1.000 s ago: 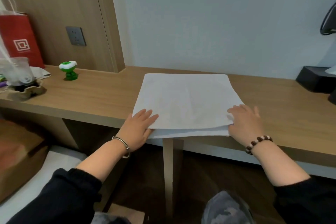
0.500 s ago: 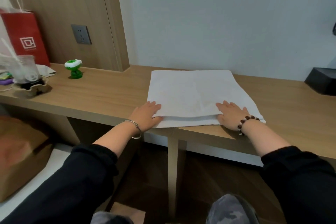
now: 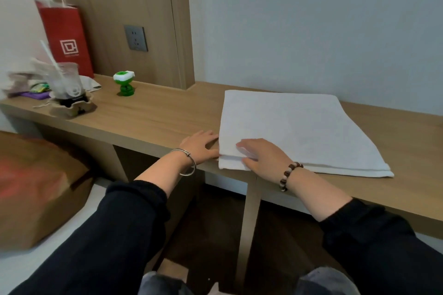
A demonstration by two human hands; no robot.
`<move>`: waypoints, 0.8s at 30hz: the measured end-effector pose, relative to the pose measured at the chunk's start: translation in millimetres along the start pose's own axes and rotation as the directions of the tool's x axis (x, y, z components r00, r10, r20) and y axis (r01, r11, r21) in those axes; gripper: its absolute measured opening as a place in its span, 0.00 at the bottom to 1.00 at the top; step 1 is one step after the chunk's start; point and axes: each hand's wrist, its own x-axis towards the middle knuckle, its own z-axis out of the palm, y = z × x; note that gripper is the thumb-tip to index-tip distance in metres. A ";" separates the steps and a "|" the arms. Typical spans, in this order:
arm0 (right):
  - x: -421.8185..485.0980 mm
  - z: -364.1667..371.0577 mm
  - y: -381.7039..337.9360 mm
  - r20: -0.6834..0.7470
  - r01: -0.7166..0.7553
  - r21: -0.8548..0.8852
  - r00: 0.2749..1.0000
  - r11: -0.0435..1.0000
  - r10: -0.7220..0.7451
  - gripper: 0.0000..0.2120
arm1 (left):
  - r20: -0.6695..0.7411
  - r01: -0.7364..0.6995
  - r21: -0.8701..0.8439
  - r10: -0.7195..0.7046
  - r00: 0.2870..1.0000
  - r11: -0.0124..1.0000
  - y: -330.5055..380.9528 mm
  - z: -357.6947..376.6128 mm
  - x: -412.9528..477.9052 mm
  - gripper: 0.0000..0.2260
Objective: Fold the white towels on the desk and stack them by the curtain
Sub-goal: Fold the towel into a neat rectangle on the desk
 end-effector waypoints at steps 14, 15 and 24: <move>3.6 -4.6 -8.5 -0.564 0.105 -0.040 0.819 0.994 -0.109 0.10 | 0.052 -0.026 0.187 0.017 0.998 0.982 -9.0 11.3 2.5 0.26; 0.2 -5.2 -10.4 -0.579 0.158 -0.100 0.793 0.982 -0.187 0.10 | 0.054 -0.029 0.193 0.019 0.998 0.981 -8.6 11.5 2.5 0.25; -10.3 11.8 -1.9 -0.173 0.258 -0.201 0.940 0.945 -0.293 0.15 | 0.076 -0.029 0.179 0.016 0.997 0.983 -9.5 11.0 4.2 0.26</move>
